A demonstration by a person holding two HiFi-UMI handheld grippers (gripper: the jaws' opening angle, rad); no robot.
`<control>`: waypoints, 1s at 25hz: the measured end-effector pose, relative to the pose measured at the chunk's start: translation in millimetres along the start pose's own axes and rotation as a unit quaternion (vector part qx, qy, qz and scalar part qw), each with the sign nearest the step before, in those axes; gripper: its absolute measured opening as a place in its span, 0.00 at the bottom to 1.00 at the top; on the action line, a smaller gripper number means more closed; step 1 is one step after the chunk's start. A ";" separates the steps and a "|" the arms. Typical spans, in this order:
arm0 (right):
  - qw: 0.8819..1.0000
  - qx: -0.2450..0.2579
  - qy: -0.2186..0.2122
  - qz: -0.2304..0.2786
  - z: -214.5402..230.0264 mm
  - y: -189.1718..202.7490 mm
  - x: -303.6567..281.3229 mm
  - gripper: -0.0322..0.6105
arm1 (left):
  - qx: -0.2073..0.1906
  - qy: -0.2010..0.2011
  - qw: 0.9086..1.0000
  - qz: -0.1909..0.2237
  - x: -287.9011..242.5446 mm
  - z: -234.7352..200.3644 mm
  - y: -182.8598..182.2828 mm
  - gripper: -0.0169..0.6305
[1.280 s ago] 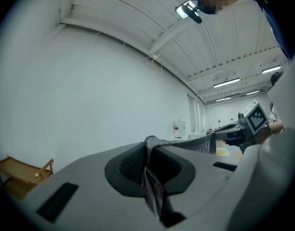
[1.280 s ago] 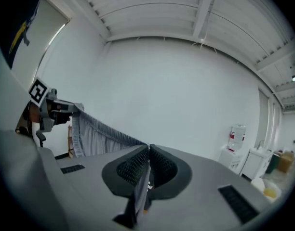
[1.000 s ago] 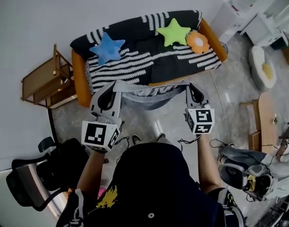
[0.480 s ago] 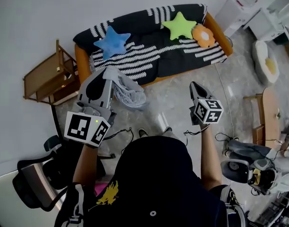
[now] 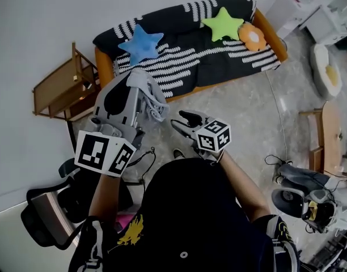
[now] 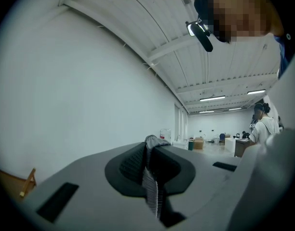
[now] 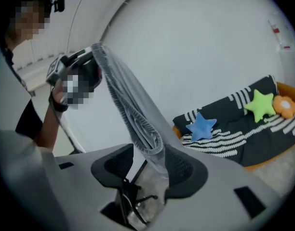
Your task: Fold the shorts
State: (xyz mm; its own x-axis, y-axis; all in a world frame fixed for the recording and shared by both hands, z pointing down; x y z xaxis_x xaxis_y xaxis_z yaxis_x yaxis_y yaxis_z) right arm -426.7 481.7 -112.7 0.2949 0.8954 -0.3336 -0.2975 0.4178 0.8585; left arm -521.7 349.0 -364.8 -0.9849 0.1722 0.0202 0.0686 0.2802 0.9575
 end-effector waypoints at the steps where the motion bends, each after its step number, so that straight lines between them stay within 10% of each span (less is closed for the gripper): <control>1: 1.000 -0.028 0.000 0.013 4.7 1.1 -6.0 0.40 | 0.000 0.001 1.000 0.002 0.5 2.0 -1.6 0.06; 7: 0.997 -0.071 0.032 0.018 29.7 2.1 -41.2 0.41 | 0.011 0.009 1.000 0.009 1.0 4.8 -4.5 0.06; 11: 0.995 -0.048 0.087 -0.002 41.6 10.4 -27.3 0.10 | 0.000 -0.002 1.000 0.005 -2.4 1.5 3.2 0.06; 25: 0.962 0.043 0.267 -0.027 123.0 -44.1 119.1 0.10 | 0.019 -0.063 0.992 -0.108 -19.0 -87.5 109.8 0.06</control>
State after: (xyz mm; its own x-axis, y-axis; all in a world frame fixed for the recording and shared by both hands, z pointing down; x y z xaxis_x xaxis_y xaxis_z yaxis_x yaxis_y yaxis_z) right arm -266.7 551.0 -142.4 -0.2079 0.8331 -0.5125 -0.2122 0.4731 0.8551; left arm -509.4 293.9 -234.9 -0.9496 0.2206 -0.2227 -0.1331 0.3592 0.9237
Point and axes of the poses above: the fingertips, and each gripper's own axes: x backward along the fingers, z to its right, y out of its underside, the point moved 7 cm from there along x, backward along the fingers, and after that the axes turned 12 degrees about x, right-handed, at the moved point
